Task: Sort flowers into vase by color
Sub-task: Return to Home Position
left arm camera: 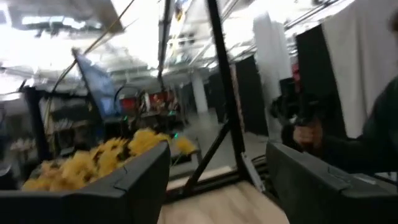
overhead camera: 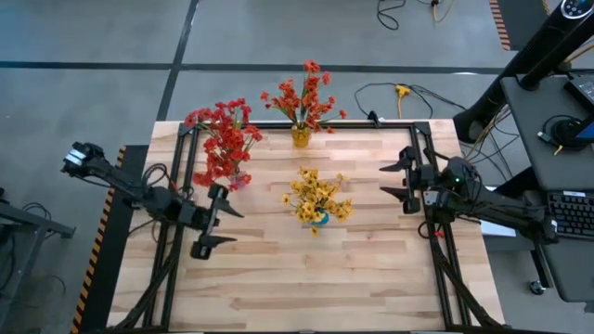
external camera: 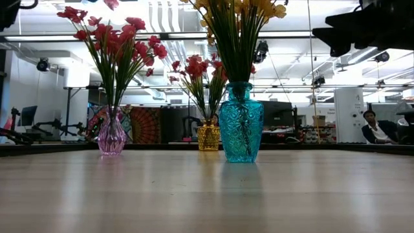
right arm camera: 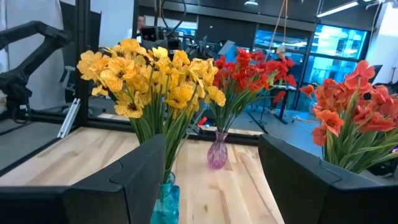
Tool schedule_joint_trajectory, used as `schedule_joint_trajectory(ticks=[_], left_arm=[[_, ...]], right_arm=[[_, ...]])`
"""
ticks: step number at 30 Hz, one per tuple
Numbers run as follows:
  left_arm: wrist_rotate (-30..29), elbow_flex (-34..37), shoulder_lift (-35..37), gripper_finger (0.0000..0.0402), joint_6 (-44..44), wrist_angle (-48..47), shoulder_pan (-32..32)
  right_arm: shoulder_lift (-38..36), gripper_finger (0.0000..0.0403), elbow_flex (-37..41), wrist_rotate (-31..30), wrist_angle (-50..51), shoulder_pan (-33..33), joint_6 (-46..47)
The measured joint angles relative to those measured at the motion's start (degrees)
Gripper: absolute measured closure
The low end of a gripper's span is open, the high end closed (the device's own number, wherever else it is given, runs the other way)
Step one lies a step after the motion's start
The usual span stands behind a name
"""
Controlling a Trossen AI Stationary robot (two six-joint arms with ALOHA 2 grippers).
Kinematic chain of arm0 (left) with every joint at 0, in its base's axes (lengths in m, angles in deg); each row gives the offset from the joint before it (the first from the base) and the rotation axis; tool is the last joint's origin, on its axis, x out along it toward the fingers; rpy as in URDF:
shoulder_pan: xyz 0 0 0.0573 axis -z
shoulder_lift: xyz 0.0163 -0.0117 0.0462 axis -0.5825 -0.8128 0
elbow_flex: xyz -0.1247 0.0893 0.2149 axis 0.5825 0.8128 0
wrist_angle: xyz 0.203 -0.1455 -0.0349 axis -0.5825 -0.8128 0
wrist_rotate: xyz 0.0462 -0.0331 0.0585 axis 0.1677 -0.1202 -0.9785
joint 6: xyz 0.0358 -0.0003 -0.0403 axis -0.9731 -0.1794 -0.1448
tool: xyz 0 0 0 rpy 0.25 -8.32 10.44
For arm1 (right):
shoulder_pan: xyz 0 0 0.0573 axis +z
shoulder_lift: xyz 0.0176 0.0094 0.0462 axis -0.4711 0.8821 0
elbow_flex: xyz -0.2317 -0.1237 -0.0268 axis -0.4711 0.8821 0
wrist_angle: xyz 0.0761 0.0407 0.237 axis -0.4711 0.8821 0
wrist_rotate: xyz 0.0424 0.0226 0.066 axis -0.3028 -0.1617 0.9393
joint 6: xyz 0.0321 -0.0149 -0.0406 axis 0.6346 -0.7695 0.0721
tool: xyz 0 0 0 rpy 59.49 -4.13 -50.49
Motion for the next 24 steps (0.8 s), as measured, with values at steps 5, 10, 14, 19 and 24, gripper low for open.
schedule_joint_trajectory(ticks=[5,10,14,19,24], left_arm=[[-3.6,-3.0,0.3,0.0155,4.2,-8.6,-4.5],[-2.9,-12.2,7.6,0.0155,3.1,-30.8,-5.6],[2.7,-14.9,12.8,0.0155,1.5,-39.0,-5.4],[6.7,-5.9,16.5,0.0155,-0.5,-29.7,-5.4],[29.0,-1.8,18.7,0.0155,-1.7,-30.2,-5.3]], right_arm=[[0.0,0.0152,0.0,-0.4,0.1,-0.1,0.4],[0.0,0.0151,0.0,-0.4,0.6,-0.1,0.9],[0.0,0.0151,0.0,-0.4,0.7,-0.1,1.4],[0.0,0.0151,0.0,-0.4,0.9,-0.1,1.4],[0.0,0.0152,0.0,-0.4,2.7,-0.1,1.5]])
